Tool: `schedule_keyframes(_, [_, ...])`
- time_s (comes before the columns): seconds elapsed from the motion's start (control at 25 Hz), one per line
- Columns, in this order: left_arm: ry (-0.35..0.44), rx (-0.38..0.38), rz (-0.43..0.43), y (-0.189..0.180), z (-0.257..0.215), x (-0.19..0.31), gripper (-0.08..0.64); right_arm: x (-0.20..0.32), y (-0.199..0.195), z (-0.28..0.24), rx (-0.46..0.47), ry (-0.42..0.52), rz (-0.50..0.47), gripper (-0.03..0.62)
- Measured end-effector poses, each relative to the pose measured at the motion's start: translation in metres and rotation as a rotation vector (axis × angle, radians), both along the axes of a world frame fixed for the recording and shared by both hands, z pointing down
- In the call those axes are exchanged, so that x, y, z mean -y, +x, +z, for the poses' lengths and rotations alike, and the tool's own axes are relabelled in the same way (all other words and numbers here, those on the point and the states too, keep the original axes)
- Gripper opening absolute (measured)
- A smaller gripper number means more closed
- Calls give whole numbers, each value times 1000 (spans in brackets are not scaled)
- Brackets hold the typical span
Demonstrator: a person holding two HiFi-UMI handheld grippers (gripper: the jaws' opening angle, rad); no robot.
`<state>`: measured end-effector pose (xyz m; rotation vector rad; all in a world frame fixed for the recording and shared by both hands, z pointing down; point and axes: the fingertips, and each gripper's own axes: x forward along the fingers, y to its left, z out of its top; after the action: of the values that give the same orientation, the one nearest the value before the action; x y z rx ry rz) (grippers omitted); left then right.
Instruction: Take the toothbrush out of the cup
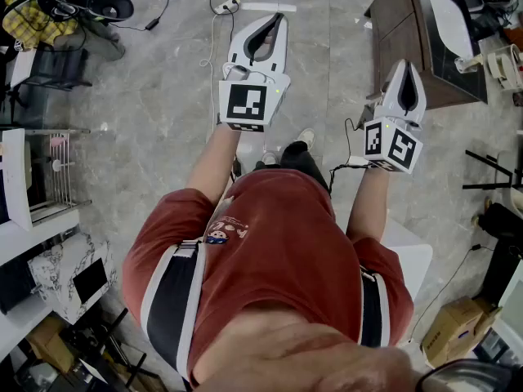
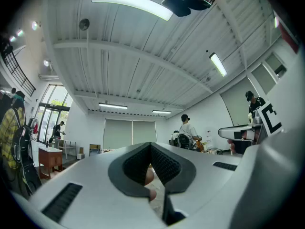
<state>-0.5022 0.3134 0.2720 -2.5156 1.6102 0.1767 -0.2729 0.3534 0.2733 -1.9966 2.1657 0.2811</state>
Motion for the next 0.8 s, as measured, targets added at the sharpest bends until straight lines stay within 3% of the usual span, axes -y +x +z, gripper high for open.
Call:
schedule_keyframes(0.56, [-98,37,35,53,30,56,5,46,47,30,59,-60,21,9])
schedule_keyframes(0.8, [-104,40,61,97,39,91,5,72,94,46,91,-79,67,9])
